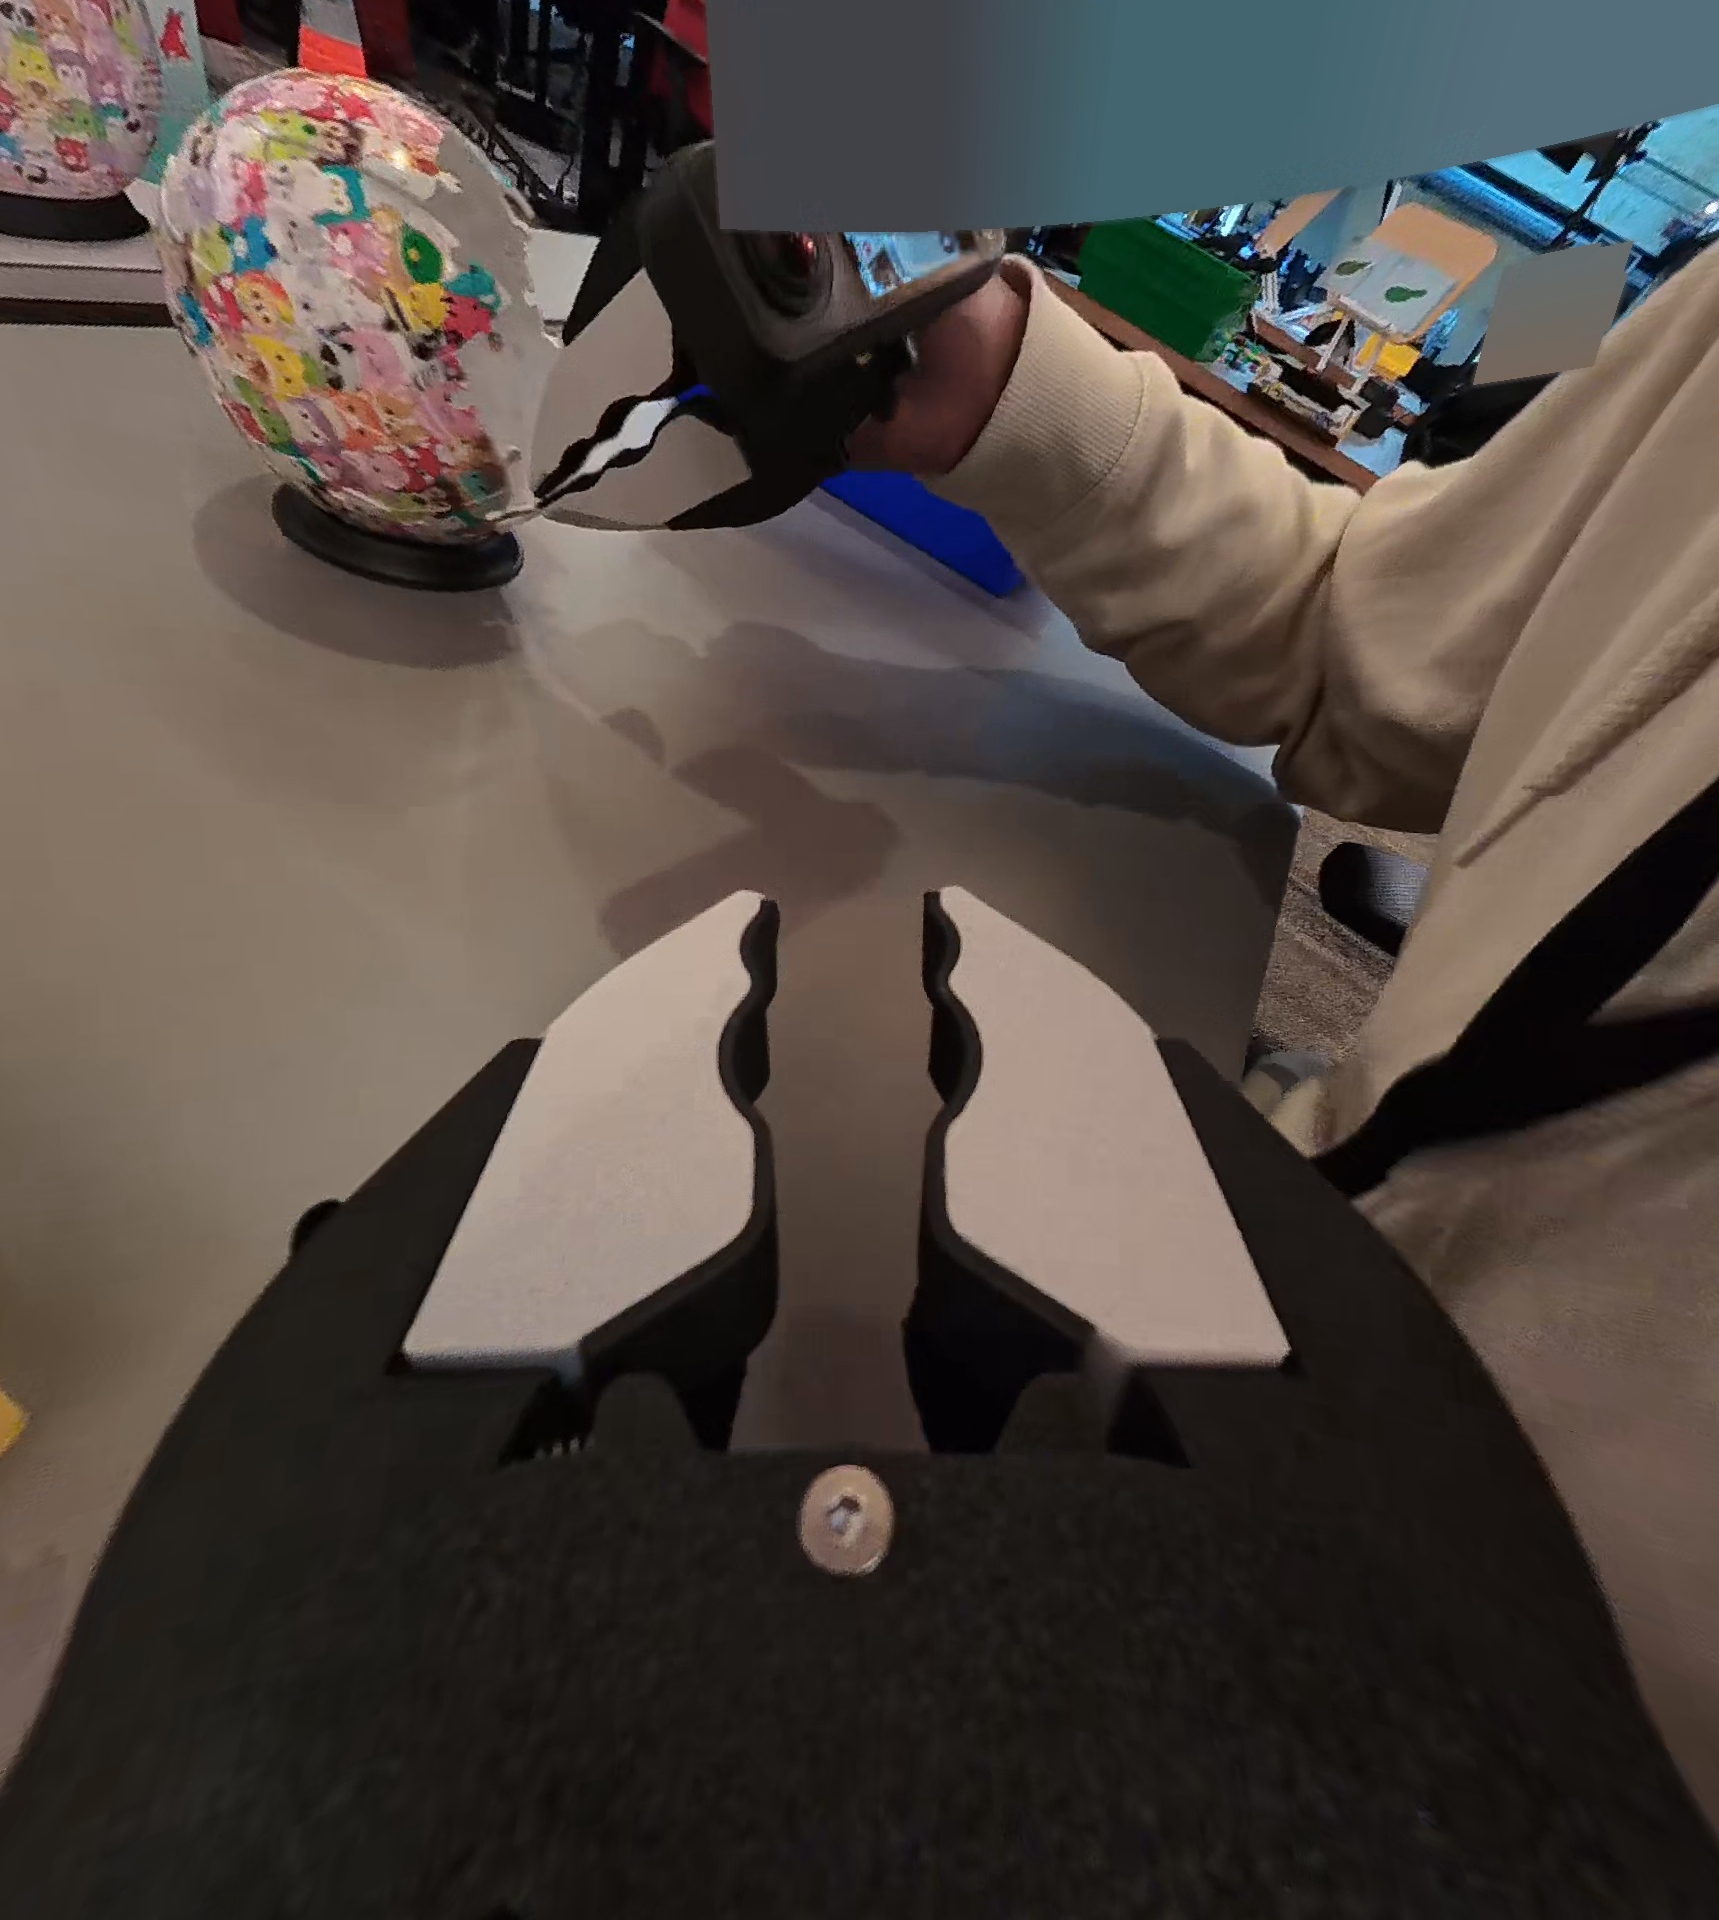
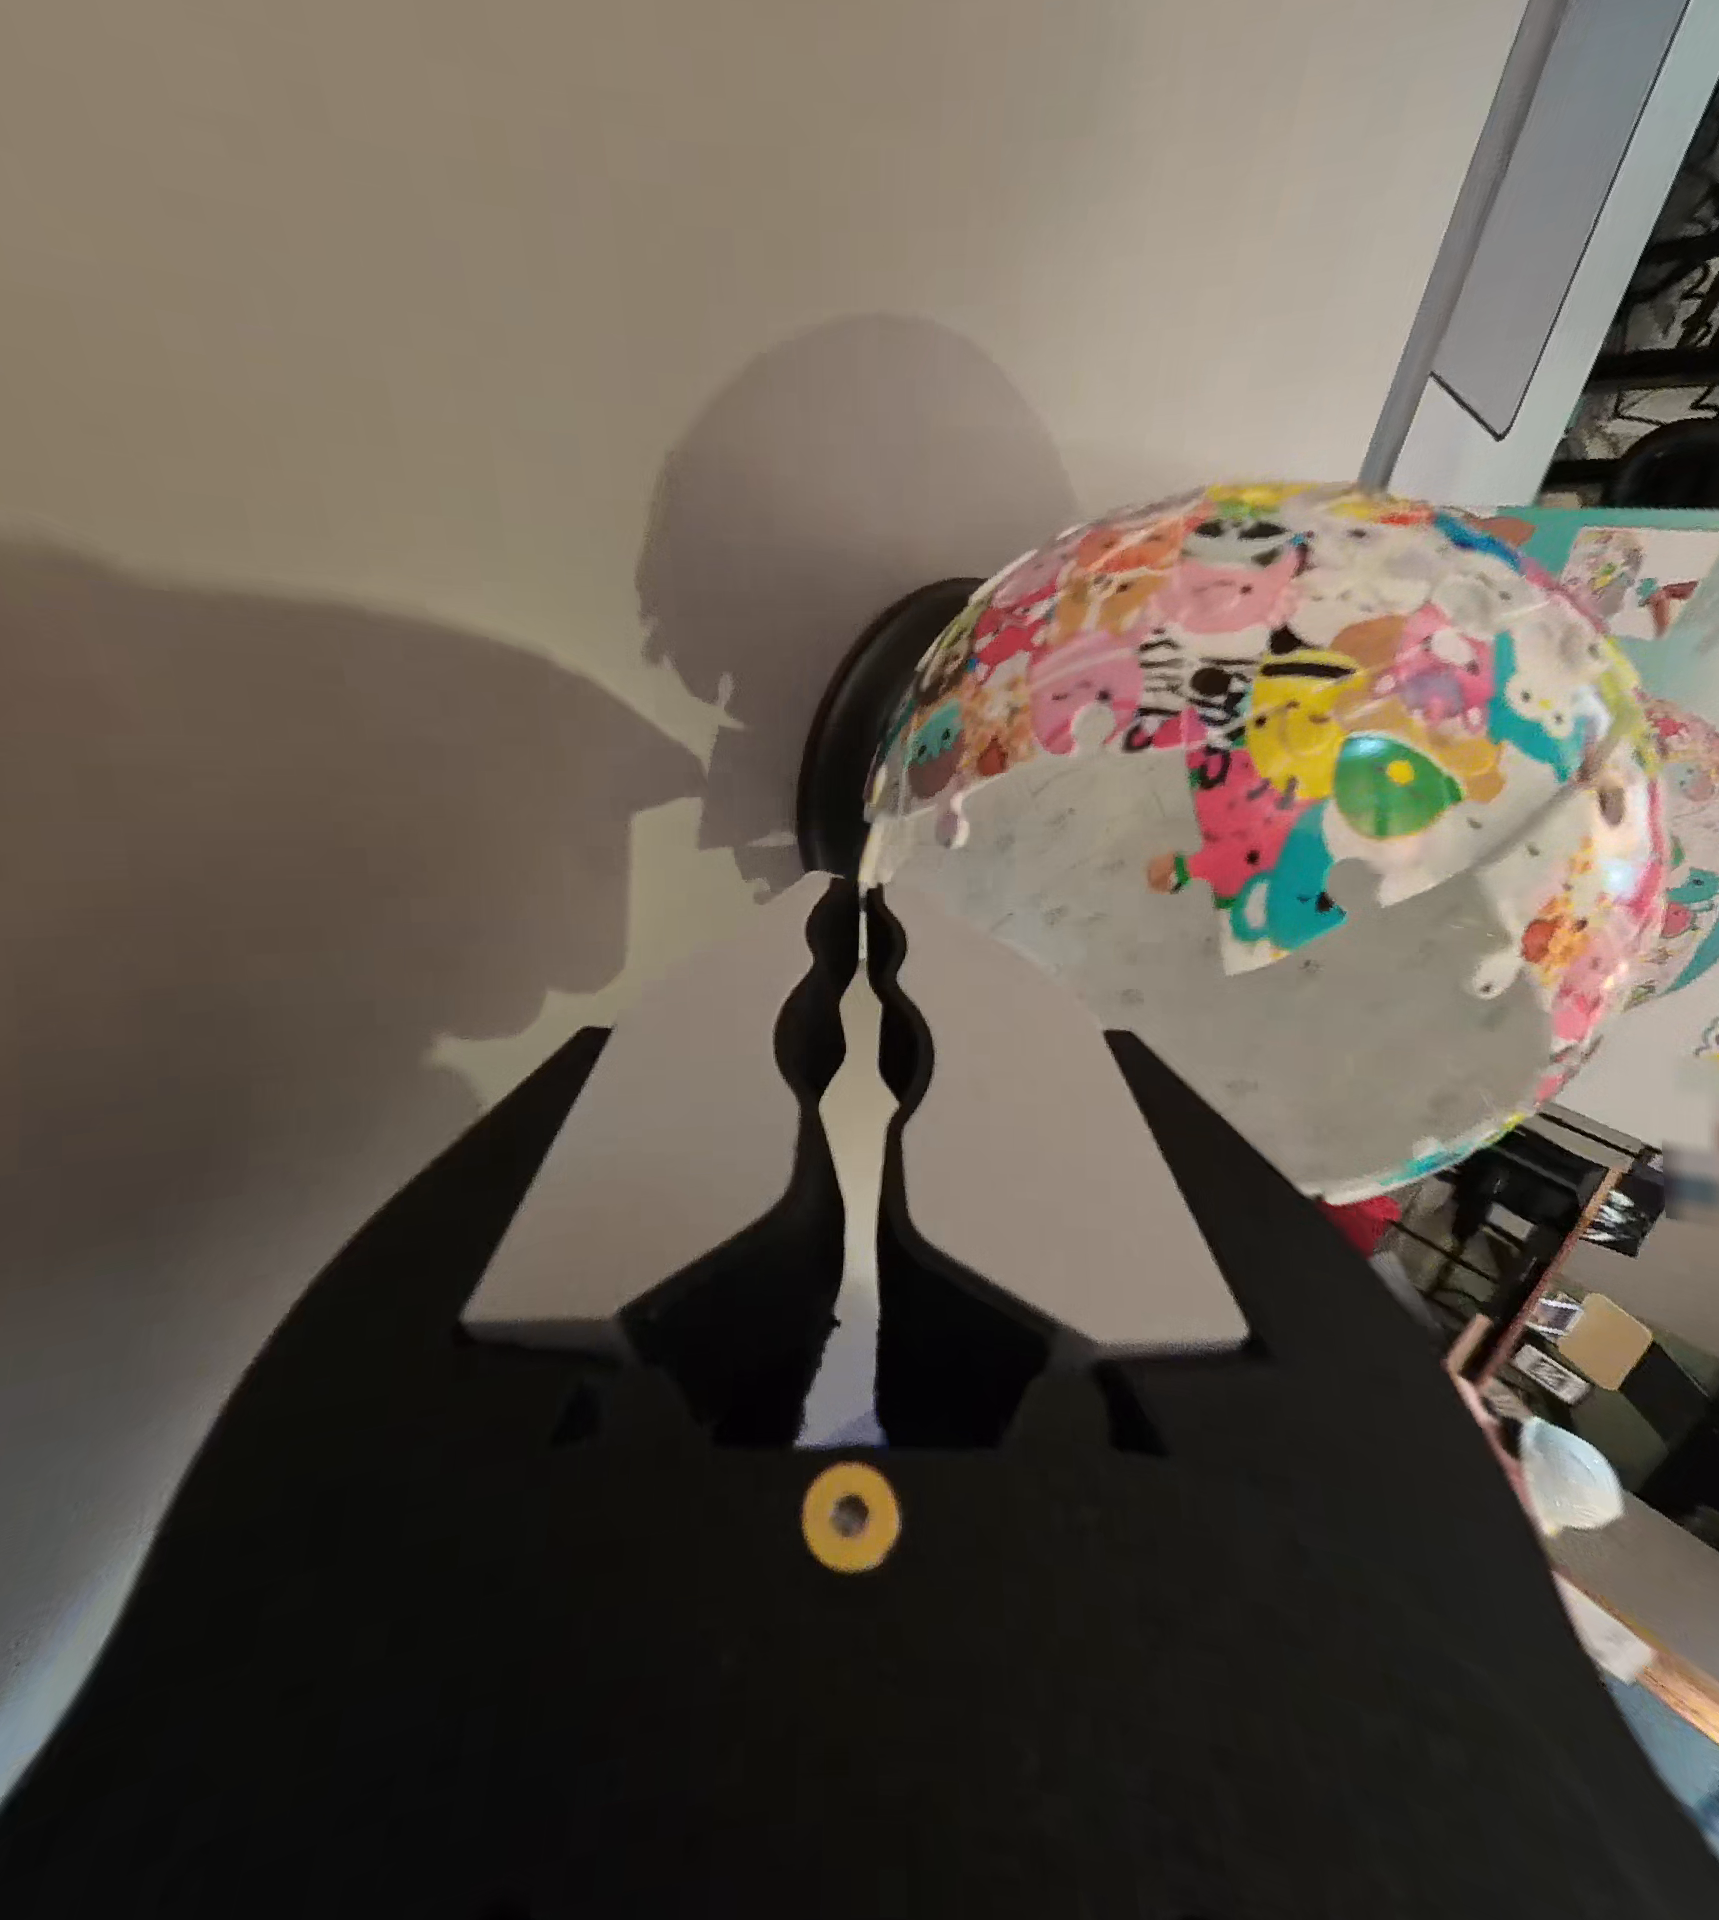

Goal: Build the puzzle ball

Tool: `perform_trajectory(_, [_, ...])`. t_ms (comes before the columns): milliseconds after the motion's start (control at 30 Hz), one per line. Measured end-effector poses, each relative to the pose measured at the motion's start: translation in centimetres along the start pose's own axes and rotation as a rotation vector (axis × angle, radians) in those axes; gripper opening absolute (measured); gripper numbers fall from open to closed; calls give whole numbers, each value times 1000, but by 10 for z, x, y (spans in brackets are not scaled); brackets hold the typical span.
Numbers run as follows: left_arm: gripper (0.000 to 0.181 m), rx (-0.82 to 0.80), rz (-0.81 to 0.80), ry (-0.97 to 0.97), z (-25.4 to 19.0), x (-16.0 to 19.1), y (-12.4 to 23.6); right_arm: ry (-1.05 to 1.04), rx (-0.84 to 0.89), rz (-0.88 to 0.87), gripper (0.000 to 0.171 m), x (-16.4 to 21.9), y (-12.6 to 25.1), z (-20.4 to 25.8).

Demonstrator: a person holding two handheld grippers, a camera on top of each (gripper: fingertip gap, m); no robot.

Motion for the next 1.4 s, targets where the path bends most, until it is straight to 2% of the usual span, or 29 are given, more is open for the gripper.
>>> perform_trajectory(400, [26, -24, 54, -29, 8, -5, -21, 59, -119, 29, 2, 6, -8, -4])
perform_trajectory(767, [26, -6, 15, -30, 2, -9, -12, 147, -201, 21, 2, 9, -6, -14])
perform_trajectory(1200, [26, -10, 43, -27, 3, -9, -19, 203, -309, -8, 2, 15, -4, -19])
perform_trajectory(1300, [32, -65, 56, -40, 9, -19, -28, 212, -294, -18, 2, 14, -4, -19])
perform_trajectory(1400, [35, -121, 83, -94, 11, -49, -38, 207, -248, -25, 2, 15, -3, -16])
Point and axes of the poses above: each gripper's, where its closed fingertips meet, y back along the fingers, x out of its underside, z = x × y across the jaws, the point moved 9 cm from there along y, back along the fingers, and after that the axes turned 13 degrees about y, right-handed, at the moved point
